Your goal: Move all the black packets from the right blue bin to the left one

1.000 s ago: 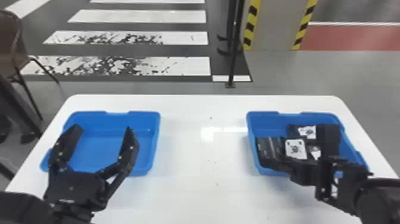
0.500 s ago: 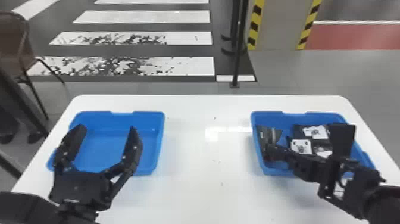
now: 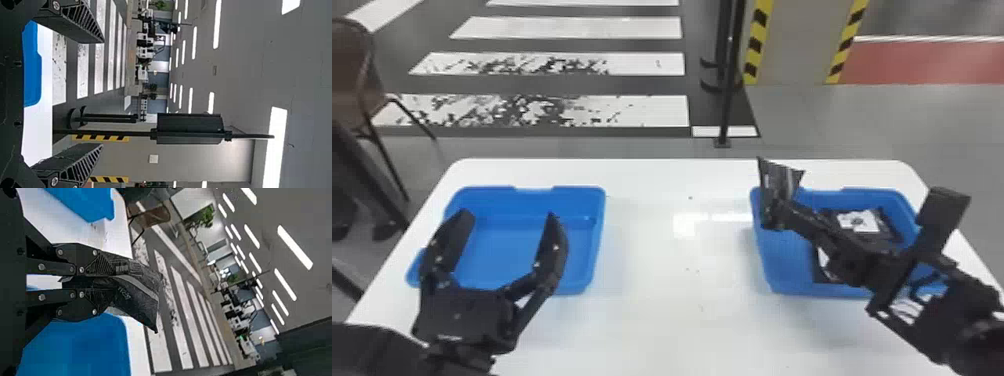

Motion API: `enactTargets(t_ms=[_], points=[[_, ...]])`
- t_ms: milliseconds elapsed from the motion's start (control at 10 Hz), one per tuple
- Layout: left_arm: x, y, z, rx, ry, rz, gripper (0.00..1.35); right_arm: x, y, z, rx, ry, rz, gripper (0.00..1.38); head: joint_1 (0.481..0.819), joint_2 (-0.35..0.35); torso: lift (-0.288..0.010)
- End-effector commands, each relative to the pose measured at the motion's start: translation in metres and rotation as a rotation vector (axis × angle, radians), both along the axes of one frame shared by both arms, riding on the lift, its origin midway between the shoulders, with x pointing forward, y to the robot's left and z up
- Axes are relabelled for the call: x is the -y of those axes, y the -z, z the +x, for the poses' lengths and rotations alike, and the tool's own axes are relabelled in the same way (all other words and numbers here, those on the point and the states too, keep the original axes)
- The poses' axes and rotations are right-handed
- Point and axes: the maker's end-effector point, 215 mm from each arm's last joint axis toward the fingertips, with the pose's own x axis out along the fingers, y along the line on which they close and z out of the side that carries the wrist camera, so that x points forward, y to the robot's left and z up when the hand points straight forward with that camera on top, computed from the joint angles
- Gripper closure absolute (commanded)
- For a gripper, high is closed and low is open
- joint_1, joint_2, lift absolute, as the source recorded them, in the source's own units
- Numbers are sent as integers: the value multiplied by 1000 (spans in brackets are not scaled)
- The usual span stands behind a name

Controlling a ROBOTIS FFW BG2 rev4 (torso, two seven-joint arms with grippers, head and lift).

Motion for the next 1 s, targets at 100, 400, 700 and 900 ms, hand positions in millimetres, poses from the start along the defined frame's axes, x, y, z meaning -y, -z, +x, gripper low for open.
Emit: enactTargets(t_ms=[100,400,700,900], points=[[13,3,4,-18,33,-73,127,-93,-31,-34,55,-175,195,1039,695,80,-140],[58,19,20,-121,181,-249,127,-131,-25,-42,133,-237,205,1039,695,169,-140],[91,22,34,-192,336,-364,122,-202,-23,-78,100,-401,241,1039,695,154,-140],[105,30,36,-226,376,-346,122,-234,-21,-97,72,-480,264,1038,695,204,-140]])
